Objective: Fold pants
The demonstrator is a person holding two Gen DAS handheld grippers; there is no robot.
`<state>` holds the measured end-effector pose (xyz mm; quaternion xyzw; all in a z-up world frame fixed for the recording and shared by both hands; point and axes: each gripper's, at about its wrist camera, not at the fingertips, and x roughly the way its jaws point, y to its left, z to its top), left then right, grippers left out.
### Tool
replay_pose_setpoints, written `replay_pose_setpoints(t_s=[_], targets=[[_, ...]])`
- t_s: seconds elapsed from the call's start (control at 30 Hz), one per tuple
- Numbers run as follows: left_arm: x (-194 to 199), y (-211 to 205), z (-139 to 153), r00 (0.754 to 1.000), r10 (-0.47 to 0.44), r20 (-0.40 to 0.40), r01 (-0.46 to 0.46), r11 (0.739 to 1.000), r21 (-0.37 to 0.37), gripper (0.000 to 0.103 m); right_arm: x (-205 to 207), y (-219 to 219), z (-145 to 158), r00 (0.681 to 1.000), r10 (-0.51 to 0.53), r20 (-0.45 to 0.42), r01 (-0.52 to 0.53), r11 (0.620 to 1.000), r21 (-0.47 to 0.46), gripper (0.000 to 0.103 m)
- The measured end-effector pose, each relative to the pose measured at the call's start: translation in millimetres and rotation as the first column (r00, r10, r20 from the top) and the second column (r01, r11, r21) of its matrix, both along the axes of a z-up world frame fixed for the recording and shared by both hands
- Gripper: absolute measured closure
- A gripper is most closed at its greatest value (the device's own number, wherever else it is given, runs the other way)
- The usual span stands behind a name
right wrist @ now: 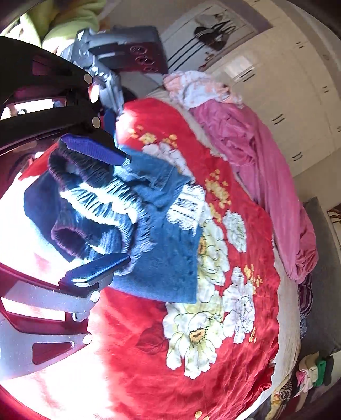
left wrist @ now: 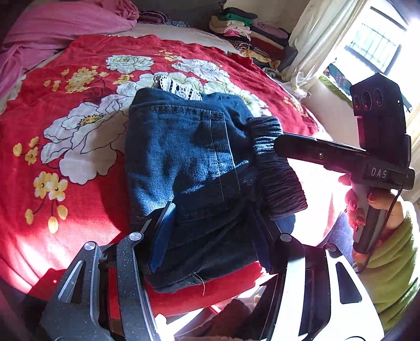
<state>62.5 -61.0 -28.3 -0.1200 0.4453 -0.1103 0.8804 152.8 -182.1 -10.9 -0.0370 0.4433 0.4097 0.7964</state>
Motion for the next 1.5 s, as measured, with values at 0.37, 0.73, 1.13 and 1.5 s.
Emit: replay_pose_setpoints(t_s=[0.37, 0.73, 1.13, 1.5], targets=[[-21, 4, 25, 0.993, -0.035, 0.112, 0.031, 0.999, 0.041, 0.056, 5, -3, 46, 0.998, 0.016, 0.061, -0.022, 0.995, 0.098, 0.035], [-15, -13, -6, 0.994, -0.106, 0.02, 0.104, 0.993, 0.063, 0.073, 59, 94, 30, 0.976, 0.218, -0.002, -0.217, 0.97, -0.108, 0.058], [-18, -4, -8, 0.994, -0.111, 0.015, 0.111, 0.994, 0.01, 0.072, 31, 104, 20, 0.977, 0.194, 0.087, -0.172, 0.963, -0.209, 0.094], [-20, -2, -5, 0.995, -0.096, 0.018, 0.096, 0.995, 0.008, 0.07, 44, 124, -10, 0.974, 0.14, 0.177, -0.067, 0.928, -0.365, 0.084]])
